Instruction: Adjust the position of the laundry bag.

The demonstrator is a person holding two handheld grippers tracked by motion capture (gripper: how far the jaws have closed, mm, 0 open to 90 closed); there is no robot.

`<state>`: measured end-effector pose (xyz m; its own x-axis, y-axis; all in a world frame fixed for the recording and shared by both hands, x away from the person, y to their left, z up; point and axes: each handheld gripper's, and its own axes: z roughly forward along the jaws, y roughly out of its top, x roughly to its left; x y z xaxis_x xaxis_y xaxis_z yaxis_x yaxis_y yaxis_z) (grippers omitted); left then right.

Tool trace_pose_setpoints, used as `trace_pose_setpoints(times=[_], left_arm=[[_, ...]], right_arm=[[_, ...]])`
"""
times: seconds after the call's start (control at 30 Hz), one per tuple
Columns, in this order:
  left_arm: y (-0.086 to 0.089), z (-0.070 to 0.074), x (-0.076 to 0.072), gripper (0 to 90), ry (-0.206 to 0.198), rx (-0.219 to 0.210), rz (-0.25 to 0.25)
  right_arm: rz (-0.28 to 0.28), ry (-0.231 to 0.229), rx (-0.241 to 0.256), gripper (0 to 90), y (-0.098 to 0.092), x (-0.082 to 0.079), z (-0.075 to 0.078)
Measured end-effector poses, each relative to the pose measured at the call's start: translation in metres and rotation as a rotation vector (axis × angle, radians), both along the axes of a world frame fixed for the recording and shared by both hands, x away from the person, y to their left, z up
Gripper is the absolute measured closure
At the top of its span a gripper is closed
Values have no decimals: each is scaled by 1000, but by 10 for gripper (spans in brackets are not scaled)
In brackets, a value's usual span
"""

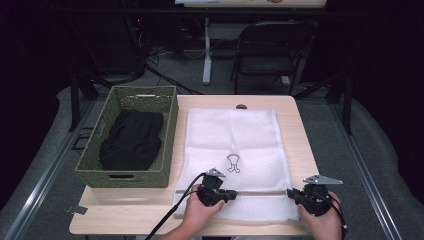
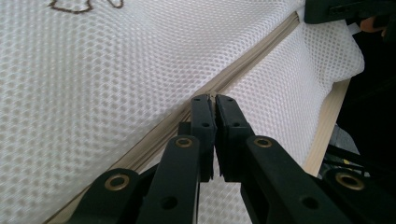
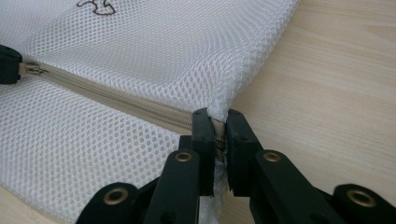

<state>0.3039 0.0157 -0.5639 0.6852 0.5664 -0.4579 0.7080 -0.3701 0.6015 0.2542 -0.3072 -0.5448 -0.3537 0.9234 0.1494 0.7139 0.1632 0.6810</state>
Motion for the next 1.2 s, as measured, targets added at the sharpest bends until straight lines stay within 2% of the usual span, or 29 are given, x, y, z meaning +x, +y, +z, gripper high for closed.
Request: trace_pose_setpoints(times=[0.1, 0.2, 0.37, 0.5, 0.6, 0.63, 0.7, 0.73, 0.77, 0.8, 1.2], left_arm=[[3, 1, 0, 872, 4, -2, 4], [4, 2, -1, 872, -1, 1, 1], [6, 3, -1, 872, -5, 20, 6], [11, 4, -1, 872, 1, 20, 11], [14, 5, -2, 872, -1, 15, 11], [15, 5, -2, 872, -9, 31, 15], [19, 5, -1, 872, 6, 15, 21], [21, 4, -1, 872, 19, 4, 23], [22, 4, -1, 872, 12, 17, 29], [23, 5, -2, 872, 1, 30, 28], [52, 3, -4, 872, 12, 28, 71]], right_arm=[[0, -1, 35, 837, -2, 0, -1], [6, 2, 17, 838, 0, 0, -1], [15, 2, 27, 838, 1, 0, 0], [8, 0, 17, 838, -1, 0, 0], [8, 5, 32, 838, -1, 0, 0], [10, 2, 26, 838, -1, 0, 0], [6, -6, -4, 838, -1, 0, 0], [4, 0, 21, 838, -2, 0, 1], [4, 2, 41, 838, -4, 0, 0], [-1, 2, 35, 838, -4, 0, -1], [-11, 6, 33, 838, -8, 0, -1]])
